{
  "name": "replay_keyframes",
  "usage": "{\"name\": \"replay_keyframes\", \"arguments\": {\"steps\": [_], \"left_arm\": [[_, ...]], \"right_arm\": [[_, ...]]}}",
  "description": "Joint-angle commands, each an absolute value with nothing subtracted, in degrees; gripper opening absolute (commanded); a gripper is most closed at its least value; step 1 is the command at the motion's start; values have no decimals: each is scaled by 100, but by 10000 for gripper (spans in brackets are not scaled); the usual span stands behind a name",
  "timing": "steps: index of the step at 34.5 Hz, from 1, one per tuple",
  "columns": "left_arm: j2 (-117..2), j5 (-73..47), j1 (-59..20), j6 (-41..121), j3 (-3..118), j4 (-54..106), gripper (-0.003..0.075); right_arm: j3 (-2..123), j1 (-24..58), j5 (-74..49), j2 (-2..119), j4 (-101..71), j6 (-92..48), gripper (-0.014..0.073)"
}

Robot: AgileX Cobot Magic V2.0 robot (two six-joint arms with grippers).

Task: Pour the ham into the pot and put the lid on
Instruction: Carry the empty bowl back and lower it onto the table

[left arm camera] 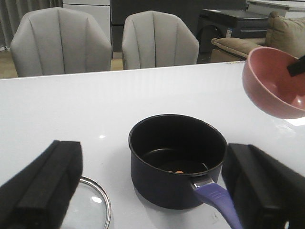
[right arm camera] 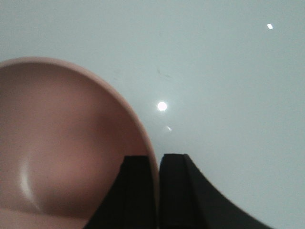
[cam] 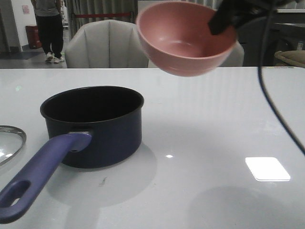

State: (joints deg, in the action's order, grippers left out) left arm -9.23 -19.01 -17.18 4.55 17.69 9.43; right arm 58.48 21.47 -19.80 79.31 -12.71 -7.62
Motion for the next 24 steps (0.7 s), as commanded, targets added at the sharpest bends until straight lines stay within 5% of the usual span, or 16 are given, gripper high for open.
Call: {"name": "replay_keyframes", "arguments": {"steps": [1, 11, 24], "left_arm": [[-978, -1486, -1766, 432, 1923, 982, 617], [-978, -1486, -1766, 432, 1923, 982, 617], [-978, -1486, -1766, 432, 1923, 982, 617]], "right_arm": [[6044, 1707, -2197, 7774, -1395, -769, 136], [6044, 842, -2613, 8448, -1565, -769, 136], [6051, 709, -2704, 9554, -1948, -769, 190]]}}
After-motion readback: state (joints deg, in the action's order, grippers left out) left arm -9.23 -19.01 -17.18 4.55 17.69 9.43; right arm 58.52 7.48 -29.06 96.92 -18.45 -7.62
